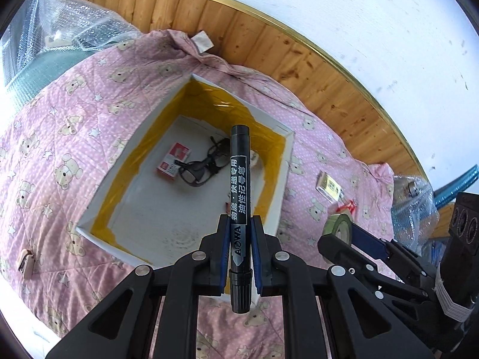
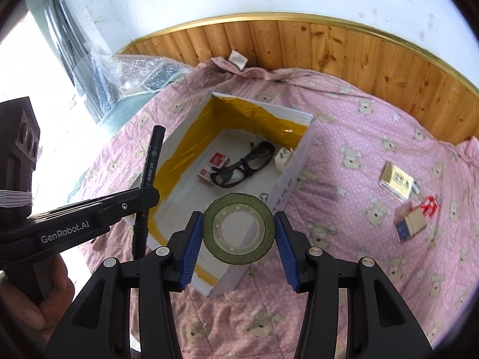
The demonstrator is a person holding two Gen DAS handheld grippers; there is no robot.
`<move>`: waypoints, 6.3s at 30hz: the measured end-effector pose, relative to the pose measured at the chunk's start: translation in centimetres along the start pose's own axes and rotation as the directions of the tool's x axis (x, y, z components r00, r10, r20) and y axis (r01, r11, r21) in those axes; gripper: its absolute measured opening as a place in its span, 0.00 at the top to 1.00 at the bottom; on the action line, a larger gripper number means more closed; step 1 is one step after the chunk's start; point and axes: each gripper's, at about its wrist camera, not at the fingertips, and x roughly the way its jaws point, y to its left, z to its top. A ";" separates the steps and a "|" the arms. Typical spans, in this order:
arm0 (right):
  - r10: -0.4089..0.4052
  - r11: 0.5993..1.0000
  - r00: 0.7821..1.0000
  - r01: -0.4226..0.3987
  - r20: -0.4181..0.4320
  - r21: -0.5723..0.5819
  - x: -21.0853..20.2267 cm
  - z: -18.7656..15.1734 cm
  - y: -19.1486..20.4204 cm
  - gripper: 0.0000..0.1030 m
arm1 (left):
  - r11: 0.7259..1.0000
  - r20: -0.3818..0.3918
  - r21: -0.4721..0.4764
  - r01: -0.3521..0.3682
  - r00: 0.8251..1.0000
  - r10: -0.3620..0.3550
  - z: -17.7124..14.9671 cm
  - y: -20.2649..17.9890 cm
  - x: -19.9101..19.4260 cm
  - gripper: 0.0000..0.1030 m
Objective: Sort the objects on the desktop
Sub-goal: 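Carry the marker in left gripper and tape roll in right gripper over the white box, then open left gripper dropping the marker into the white box, then open right gripper dropping the green tape roll into the white box, then move both open grippers away from the box toward the remaining items, then grasp the tissue pack with left gripper while right gripper grasps the gold metal box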
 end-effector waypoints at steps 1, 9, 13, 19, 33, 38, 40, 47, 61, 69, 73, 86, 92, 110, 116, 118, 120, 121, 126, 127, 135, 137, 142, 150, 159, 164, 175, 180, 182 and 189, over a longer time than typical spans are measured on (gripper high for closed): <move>0.003 1.000 1.000 -0.003 -0.001 -0.007 0.3 0.3 0.3 0.51 | 1.000 0.001 -0.006 -0.003 1.000 0.003 0.3 0.4 0.1 0.87; 0.022 0.998 1.000 -0.023 -0.016 -0.051 2.4 2.8 1.3 0.51 | 0.999 -0.005 -0.021 -0.030 1.000 0.030 2.8 2.2 1.9 0.87; 0.030 0.998 0.999 -0.032 -0.033 -0.058 3.7 3.8 1.1 0.51 | 0.999 -0.014 -0.021 -0.048 0.999 0.048 4.2 2.7 3.2 0.87; 0.032 0.997 0.998 -0.036 -0.053 -0.063 5.8 5.2 0.7 0.51 | 0.998 -0.032 -0.007 -0.070 0.997 0.069 6.2 2.8 5.3 0.87; 0.089 0.994 0.986 -0.096 -0.141 -0.044 9.5 5.2 -1.3 0.50 | 0.982 -0.095 -0.144 -0.123 0.989 0.110 8.5 7.5 9.7 0.57; 0.116 0.993 0.980 -0.112 -0.163 0.035 9.3 3.3 -3.2 0.50 | 0.975 -0.131 -0.186 -0.122 0.986 0.099 6.7 8.4 9.9 0.57; 0.132 0.991 0.978 -0.125 -0.161 0.052 9.1 2.9 -3.4 0.50 | 0.975 -0.139 -0.189 -0.114 0.986 0.089 6.1 8.3 9.8 0.57; 0.169 0.986 0.974 -0.168 -0.150 0.014 9.3 3.4 -1.6 0.50 | 0.977 -0.138 -0.180 -0.110 0.987 0.086 5.1 7.5 8.7 0.57; 0.165 0.986 0.979 -0.163 -0.121 0.031 9.6 3.6 -0.7 0.40 | 0.979 -0.123 -0.188 -0.082 0.991 0.060 4.4 7.8 7.0 0.57; 0.165 0.977 0.981 -0.148 -0.104 0.151 7.9 2.3 -4.3 0.40 | 0.991 -0.141 -0.123 -0.049 0.989 0.032 3.7 5.1 7.5 0.57; 0.194 0.974 0.974 -0.178 -0.114 0.138 7.3 1.7 -3.9 0.40 | 0.994 -0.156 -0.099 -0.043 0.987 0.027 3.3 3.8 7.8 0.57; 0.209 0.976 0.972 -0.200 -0.108 0.089 6.3 1.1 -2.0 0.40 | 0.995 -0.155 -0.086 -0.048 0.987 0.034 2.5 3.3 6.8 0.57; 0.208 0.976 0.973 -0.200 -0.099 0.089 5.7 0.7 -1.9 0.40 | 0.996 -0.149 -0.078 -0.039 0.988 0.027 2.5 2.9 6.4 0.57; 0.221 0.971 0.974 -0.215 -0.050 0.101 3.1 -0.2 -2.1 0.40 | 0.999 -0.134 -0.033 -0.025 0.991 0.020 1.7 0.4 4.6 0.57; 0.229 0.970 0.973 -0.225 -0.033 0.097 2.0 -0.5 -2.1 0.40 | 1.000 -0.130 -0.021 -0.020 0.991 0.017 1.4 -0.2 4.0 0.57; 0.231 0.969 0.973 -0.227 -0.025 0.100 1.7 -0.6 -2.2 0.40 | 1.000 -0.130 -0.012 -0.020 0.991 0.018 1.2 -0.6 3.9 0.57; 0.230 0.968 0.973 -0.227 -0.013 0.108 1.1 -0.9 -2.6 0.40 | 1.000 -0.133 -0.001 -0.015 0.991 0.014 1.0 -1.1 3.8 0.57; 0.229 0.968 0.973 -0.226 -0.008 0.113 1.0 -1.1 -2.8 0.40 | 1.000 -0.135 0.006 -0.013 0.991 0.013 0.9 -1.4 3.8 0.57; 0.202 0.962 0.979 -0.201 0.012 0.184 0.1 -2.7 -5.7 0.40 | 0.998 -0.166 0.065 0.007 0.986 0.004 0.1 -4.0 4.5 0.57; 0.196 0.960 0.980 -0.195 0.015 0.201 0.0 -3.0 -6.3 0.40 | 0.997 -0.176 0.079 0.011 0.984 0.003 -0.1 -4.7 4.9 0.57; 0.126 0.921 0.991 -0.136 0.050 0.365 -1.6 -6.7 -12.8 0.40 | 0.980 -0.245 0.193 0.048 0.970 0.001 -1.3 -10.7 7.8 0.57; 0.108 0.908 0.993 -0.122 0.057 0.400 -2.0 -7.3 -14.3 0.40 | 0.972 -0.261 0.225 0.062 0.965 -0.001 -1.5 -12.5 8.7 0.57; 0.070 0.878 0.995 -0.095 0.072 0.468 -2.8 -8.4 -17.7 0.40 | 0.951 -0.294 0.296 0.094 0.956 -0.003 -1.8 -16.5 10.7 0.57; 0.021 0.829 0.997 -0.058 0.073 0.556 -2.6 -9.5 -22.0 0.40 | 0.920 -0.344 0.370 0.132 0.939 0.004 -1.8 -21.3 14.3 0.52; -0.043 0.798 0.998 0.004 0.052 0.602 -0.6 -8.6 -26.6 0.40 | 0.909 -0.387 0.395 0.135 0.922 0.031 -0.1 -24.1 19.3 0.52; -0.075 0.796 0.997 0.043 0.028 0.604 1.1 -7.3 -29.2 0.40 | 0.911 -0.403 0.391 0.132 0.914 0.040 1.1 -25.4 22.6 0.46; -0.113 0.866 0.990 0.140 -0.085 0.479 5.3 -5.5 -32.3 0.40 | 0.908 -0.458 0.402 0.118 0.884 0.088 2.3 -28.1 31.4 0.46; -0.101 0.891 0.989 0.140 -0.113 0.432 6.6 -5.7 -32.8 0.40 | 0.908 -0.471 0.404 0.112 0.876 0.101 2.6 -28.8 34.4 0.46; -0.096 0.897 0.988 0.137 -0.118 0.421 7.1 -5.7 -33.0 0.40 | 0.906 -0.470 0.411 0.103 0.875 0.114 2.6 -28.9 35.5 0.46; -0.080 0.915 0.988 0.126 -0.132 0.383 8.8 -5.5 -33.4 0.37 | 0.886 -0.441 0.451 0.110 0.890 0.114 2.1 -30.2 37.3 0.33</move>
